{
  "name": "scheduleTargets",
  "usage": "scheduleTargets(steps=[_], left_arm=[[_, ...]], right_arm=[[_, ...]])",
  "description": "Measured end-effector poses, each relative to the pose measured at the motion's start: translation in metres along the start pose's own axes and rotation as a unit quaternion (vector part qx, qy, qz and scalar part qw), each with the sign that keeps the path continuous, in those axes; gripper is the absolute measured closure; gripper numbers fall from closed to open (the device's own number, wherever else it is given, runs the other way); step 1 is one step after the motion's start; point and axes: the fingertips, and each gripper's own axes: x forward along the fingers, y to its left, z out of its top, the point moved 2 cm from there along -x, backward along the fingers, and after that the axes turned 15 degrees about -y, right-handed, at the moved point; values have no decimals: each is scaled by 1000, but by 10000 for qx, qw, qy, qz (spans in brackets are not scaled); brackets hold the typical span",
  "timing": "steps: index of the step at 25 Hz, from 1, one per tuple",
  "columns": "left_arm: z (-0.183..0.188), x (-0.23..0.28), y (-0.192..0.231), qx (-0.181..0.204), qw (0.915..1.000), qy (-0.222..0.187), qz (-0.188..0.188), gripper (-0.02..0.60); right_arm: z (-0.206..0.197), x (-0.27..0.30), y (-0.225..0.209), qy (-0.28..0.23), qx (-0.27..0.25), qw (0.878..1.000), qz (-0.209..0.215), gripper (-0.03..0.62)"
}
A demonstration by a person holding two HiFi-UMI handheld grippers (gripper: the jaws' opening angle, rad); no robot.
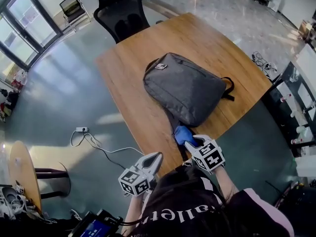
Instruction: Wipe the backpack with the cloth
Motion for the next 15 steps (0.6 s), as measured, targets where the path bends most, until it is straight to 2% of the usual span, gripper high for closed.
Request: scheduleTargets(steps=[8,12,15], left_arm=[[-3,-11,-2,6,9997,16,-239,581],[1,-8,-4,33,9998,-35,-216,581],[5,-1,3,66,9999,-110,-61,581]], right_arm=[[3,6,7,12,-113,9998,-134,499],[5,6,-3,52,-216,9997,-110,499],[4,5,-20,125,-297,9994,-89,499]])
